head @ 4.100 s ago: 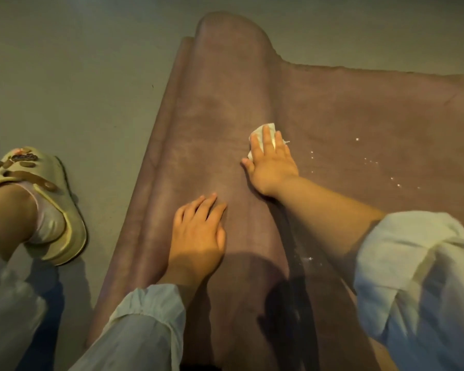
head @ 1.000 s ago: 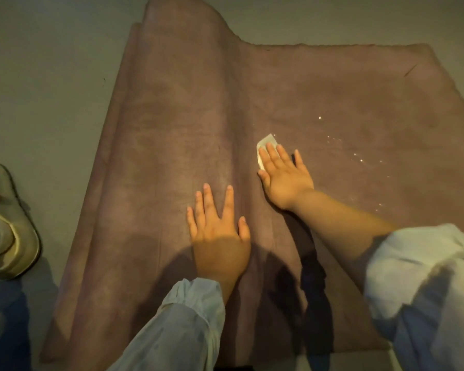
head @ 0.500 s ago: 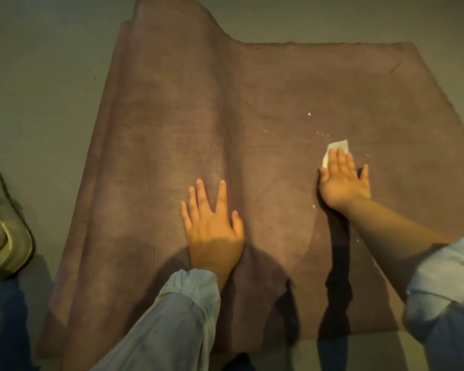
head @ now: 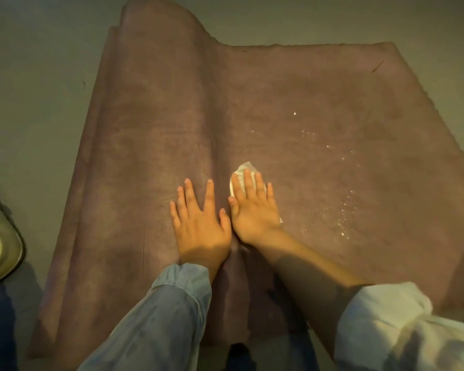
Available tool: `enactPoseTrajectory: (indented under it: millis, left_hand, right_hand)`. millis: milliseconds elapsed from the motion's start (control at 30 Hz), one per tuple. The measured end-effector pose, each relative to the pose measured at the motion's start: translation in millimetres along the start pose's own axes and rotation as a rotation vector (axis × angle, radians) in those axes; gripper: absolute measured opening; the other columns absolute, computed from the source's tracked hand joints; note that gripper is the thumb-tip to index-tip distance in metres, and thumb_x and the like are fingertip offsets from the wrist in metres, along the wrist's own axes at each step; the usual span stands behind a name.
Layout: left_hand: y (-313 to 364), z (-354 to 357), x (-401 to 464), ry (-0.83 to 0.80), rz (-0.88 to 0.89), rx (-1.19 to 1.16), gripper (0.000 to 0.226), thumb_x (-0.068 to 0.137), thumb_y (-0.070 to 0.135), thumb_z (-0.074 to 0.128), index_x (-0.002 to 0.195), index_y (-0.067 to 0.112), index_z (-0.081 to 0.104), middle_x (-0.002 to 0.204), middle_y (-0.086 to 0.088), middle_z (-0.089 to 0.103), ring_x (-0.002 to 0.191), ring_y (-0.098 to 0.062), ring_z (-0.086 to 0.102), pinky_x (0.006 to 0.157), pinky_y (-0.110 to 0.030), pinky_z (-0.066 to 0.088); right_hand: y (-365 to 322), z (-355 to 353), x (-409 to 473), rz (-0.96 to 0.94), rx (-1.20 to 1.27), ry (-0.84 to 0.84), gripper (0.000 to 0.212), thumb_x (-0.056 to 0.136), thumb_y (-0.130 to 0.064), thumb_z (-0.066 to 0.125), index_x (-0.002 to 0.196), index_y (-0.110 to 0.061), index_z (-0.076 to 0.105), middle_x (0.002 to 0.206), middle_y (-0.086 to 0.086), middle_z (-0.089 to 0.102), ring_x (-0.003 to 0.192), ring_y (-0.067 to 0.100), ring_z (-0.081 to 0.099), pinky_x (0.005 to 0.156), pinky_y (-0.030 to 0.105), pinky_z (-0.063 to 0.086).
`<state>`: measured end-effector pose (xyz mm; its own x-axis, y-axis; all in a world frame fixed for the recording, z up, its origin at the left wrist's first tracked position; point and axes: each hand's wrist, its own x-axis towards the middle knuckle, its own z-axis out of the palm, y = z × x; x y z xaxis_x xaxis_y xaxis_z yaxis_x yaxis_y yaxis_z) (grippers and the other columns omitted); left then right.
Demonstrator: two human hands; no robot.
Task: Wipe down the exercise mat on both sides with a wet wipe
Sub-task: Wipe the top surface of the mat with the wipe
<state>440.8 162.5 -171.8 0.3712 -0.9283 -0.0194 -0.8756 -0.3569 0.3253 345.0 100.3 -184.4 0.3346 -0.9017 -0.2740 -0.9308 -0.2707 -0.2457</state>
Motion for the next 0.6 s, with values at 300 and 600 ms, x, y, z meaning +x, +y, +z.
enactPoseTrajectory:
  millis: [300, 600]
  left_hand:
    - [-1.0, -1.7, -0.3, 0.017, 0.003, -0.029, 0.064, 0.091, 0.033, 0.045, 0.149, 0.024, 0.02, 0.156, -0.017, 0.011, 0.144, -0.031, 0.006, 0.115, -0.043, 0.0]
    - [0.3, -2.1, 0.1, 0.025, -0.003, -0.032, 0.063, 0.092, 0.031, 0.045, 0.149, 0.023, 0.021, 0.156, -0.017, 0.01, 0.144, -0.031, 0.006, 0.116, -0.044, 0.001]
  right_hand:
    - [69.6, -5.6, -23.2, 0.16, -0.099, 0.073, 0.055, 0.1, -0.035, 0.013, 0.15, -0.025, -0.008, 0.158, -0.003, -0.011, 0.145, 0.015, -0.011, 0.112, 0.045, -0.014]
    - [178.8, -34.9, -59.6, 0.654, 0.02, 0.029, 0.057, 0.101, -0.036, 0.009, 0.15, -0.012, -0.009, 0.158, 0.007, -0.013, 0.145, 0.019, -0.013, 0.117, 0.044, -0.008]
